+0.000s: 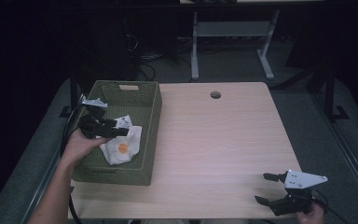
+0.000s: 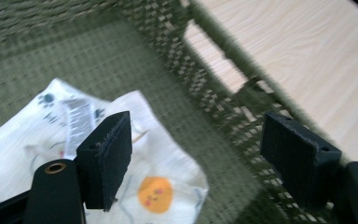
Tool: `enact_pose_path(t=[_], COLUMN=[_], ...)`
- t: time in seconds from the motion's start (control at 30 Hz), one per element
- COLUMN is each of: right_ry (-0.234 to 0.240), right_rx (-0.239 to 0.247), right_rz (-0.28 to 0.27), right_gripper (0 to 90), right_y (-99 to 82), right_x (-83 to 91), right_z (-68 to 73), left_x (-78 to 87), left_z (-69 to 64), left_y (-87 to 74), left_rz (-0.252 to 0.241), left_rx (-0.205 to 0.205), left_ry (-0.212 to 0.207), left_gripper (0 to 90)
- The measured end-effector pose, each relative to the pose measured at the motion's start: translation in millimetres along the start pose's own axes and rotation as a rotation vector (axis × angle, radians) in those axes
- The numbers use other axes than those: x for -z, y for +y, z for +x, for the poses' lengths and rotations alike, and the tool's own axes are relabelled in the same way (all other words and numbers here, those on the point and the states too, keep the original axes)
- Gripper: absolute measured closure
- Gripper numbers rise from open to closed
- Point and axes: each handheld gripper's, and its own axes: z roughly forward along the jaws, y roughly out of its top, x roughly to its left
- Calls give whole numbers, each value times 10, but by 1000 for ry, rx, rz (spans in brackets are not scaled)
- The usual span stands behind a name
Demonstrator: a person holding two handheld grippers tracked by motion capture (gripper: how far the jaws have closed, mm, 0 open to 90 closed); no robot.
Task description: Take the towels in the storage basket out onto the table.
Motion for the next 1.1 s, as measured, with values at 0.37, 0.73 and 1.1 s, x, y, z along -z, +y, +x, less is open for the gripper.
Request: enact_pose_path(t=[0.37, 0.73, 1.1], right_ry=[-2, -4, -12], right_rx=[6, 7, 16], right_rz=[-10, -19, -8], right_gripper=[138, 138, 138], right_y=[-1, 2, 13], right_x=[13, 30, 26], right_z=[3, 4, 17], left_x=[-224, -396, -692], left_z=[125, 205, 271], left_y=[-74, -137, -216], left_rz=[146, 237, 444], left_rx=[40, 69, 92], left_ry=[89, 145, 261], left_gripper=[263, 255, 287])
